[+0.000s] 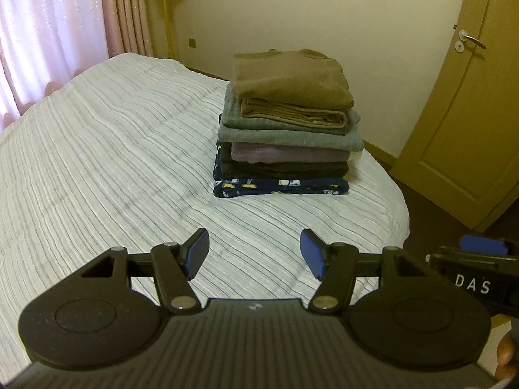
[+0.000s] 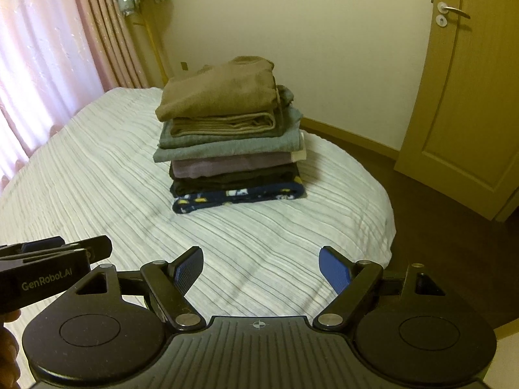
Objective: Fold clothes
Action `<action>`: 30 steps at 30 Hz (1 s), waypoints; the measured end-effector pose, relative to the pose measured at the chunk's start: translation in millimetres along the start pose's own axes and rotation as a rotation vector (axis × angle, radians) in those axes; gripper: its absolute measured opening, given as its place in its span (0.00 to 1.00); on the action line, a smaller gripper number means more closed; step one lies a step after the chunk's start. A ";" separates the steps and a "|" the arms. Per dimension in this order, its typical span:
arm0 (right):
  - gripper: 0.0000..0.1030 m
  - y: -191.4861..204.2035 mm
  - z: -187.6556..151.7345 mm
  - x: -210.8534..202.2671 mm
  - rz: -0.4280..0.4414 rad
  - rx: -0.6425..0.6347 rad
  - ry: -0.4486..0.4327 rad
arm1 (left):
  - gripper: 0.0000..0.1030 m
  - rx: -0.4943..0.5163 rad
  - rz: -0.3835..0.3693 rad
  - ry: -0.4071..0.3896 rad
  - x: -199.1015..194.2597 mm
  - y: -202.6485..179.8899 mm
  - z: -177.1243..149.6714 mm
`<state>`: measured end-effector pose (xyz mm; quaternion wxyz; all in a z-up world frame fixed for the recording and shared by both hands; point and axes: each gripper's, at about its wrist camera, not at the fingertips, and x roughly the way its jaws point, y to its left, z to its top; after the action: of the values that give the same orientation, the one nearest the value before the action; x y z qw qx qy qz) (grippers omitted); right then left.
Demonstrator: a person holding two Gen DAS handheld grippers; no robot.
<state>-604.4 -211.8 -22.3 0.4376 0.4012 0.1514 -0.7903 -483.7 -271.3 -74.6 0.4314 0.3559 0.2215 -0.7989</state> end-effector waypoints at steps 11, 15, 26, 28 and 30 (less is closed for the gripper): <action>0.79 0.0 9.2 14.3 -0.002 0.004 0.019 | 0.57 0.019 -0.003 0.014 14.4 -2.2 6.7; 0.79 -0.9 9.5 22.3 -0.004 0.003 0.037 | 0.57 0.023 0.000 0.029 21.9 -2.2 6.5; 0.79 -4.4 6.3 39.1 -0.012 -0.003 0.086 | 0.57 0.024 -0.005 0.072 40.6 -3.2 4.1; 0.79 -4.7 7.4 42.0 -0.013 -0.004 0.091 | 0.57 0.025 -0.003 0.077 42.9 -4.0 4.4; 0.79 -5.0 8.8 44.2 -0.012 -0.005 0.094 | 0.57 0.025 -0.002 0.078 44.5 -4.4 5.5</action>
<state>-626.0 -239.3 -51.3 0.4260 0.4359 0.1761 -0.7730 -506.2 -296.2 -104.6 0.4171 0.3919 0.2285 -0.7876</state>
